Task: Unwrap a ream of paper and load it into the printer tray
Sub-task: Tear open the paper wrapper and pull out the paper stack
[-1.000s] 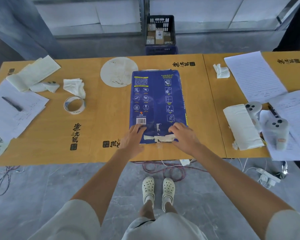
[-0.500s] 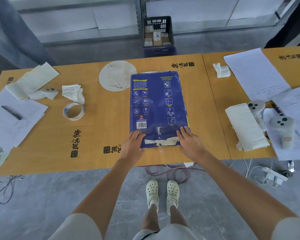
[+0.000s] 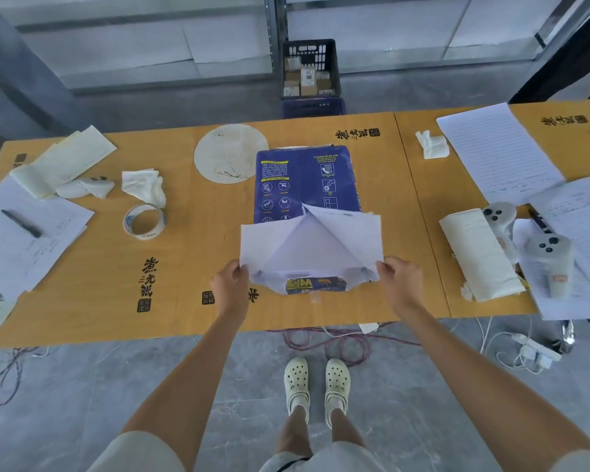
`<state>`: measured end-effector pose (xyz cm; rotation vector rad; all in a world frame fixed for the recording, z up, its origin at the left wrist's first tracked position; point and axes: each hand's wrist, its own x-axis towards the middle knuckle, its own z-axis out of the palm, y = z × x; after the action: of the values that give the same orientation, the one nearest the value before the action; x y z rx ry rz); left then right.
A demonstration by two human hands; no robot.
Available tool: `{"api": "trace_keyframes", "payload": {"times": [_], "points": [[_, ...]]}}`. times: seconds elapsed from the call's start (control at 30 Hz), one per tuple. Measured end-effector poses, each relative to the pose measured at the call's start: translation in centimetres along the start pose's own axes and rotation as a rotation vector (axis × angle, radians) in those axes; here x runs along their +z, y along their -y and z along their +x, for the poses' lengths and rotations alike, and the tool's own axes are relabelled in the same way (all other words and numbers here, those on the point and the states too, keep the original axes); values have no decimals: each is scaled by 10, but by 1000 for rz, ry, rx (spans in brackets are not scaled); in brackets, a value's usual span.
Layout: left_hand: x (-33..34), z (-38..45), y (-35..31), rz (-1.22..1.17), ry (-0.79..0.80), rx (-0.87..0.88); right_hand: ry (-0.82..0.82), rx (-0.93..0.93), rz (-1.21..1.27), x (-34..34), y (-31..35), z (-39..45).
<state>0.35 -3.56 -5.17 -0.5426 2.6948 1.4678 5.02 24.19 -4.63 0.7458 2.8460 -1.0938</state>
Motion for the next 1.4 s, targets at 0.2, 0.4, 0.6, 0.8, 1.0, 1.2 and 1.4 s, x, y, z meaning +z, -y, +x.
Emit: {"api": "trace_keyframes", "payload": {"times": [0.2,0.4,0.6,0.8,1.0,1.2,1.4], "points": [[2,16,0,-132,-69,-220,-39,224,156,2,-5,15],[-1,23,0,-300,-115,-429,-22,555,475,10,-1,24],[6,23,7,-296,-110,-569,8,697,530,11,-1,30],[8,19,10,-245,-62,-515,30,664,501,12,-3,30],[1,15,5,-238,27,-411,4,587,416,11,4,25],[-4,14,-6,36,73,-131,-46,457,177,2,12,17],[-1,8,-18,128,43,-119,-70,448,59,-3,19,11]]}}
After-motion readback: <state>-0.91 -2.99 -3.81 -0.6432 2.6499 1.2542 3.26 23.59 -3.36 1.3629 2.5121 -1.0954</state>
